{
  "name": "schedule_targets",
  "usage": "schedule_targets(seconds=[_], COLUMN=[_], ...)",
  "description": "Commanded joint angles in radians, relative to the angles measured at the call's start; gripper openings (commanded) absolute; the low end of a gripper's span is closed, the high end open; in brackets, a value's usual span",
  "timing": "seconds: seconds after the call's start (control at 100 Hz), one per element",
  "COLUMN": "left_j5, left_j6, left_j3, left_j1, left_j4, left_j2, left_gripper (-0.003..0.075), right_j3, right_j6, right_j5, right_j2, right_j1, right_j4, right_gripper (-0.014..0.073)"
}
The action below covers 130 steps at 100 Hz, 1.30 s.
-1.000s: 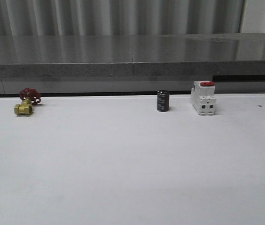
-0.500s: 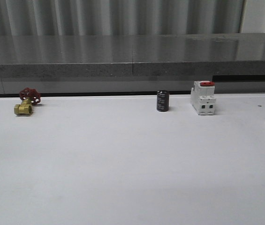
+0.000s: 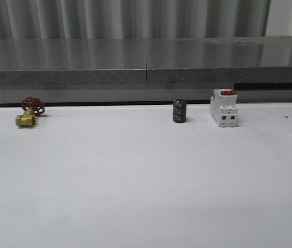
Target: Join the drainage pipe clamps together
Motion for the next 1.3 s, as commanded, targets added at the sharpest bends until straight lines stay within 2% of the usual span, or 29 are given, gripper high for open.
schedule_targets(seconds=[0.0,0.06,0.11,0.18,0.23,0.3,0.37,0.59,0.78,1.04,1.16,1.29], left_j5=[-0.052,-0.052,-0.052,-0.052,-0.054,-0.061,-0.065,-0.109,-0.016,0.101,0.102,0.103], left_j6=[-0.003,0.008,0.026,0.028,0.028,0.028,0.028,0.028,0.036,0.208,0.334,0.411], left_j3=[-0.039,-0.039,-0.039,-0.039,-0.039,-0.039,-0.039,-0.063,-0.229,-0.468,-0.537,-0.592], left_j1=[-0.007,-0.007,-0.007,-0.007,-0.007,-0.007,-0.007,-0.001,0.059,0.171,0.217,0.268], left_j4=[0.006,0.006,0.006,0.006,0.006,0.006,0.004,-0.019,-0.008,-0.036,-0.063,-0.089], left_j2=[0.057,0.087,0.109,0.133,0.144,0.152,0.158,0.204,0.37,0.65,0.75,0.851], left_gripper=[-0.002,-0.0005,0.0045,0.0179,0.0324,0.0483,0.0554,0.0543,0.0543,0.0543,0.0543,0.0543], right_j3=[-0.02,-0.02,-0.02,-0.02,-0.02,-0.02,-0.02,-0.02,-0.02,-0.02,-0.02,-0.02], right_j6=[-0.005,-0.005,-0.005,-0.005,-0.005,-0.005,-0.005,-0.005,-0.005,-0.005,-0.005,-0.005], right_j5=[-0.084,-0.084,-0.084,-0.084,-0.084,-0.084,-0.084,-0.084,-0.084,-0.084,-0.084,-0.084], right_j2=[-0.019,-0.019,-0.019,-0.019,-0.019,-0.019,-0.019,-0.019,-0.019,-0.019,-0.019,-0.019], right_j1=[-0.004,-0.004,-0.004,-0.004,-0.004,-0.004,-0.004,-0.004,-0.004,-0.004,-0.004,-0.004], right_j4=[-0.008,-0.008,-0.008,-0.008,-0.008,-0.008,-0.008,-0.008,-0.008,-0.008,-0.008,-0.008], right_gripper=[-0.0067,-0.0067,-0.0067,-0.0067,-0.0067,-0.0067,-0.0067,-0.0067,-0.0067,-0.0067,-0.0067,-0.0067])
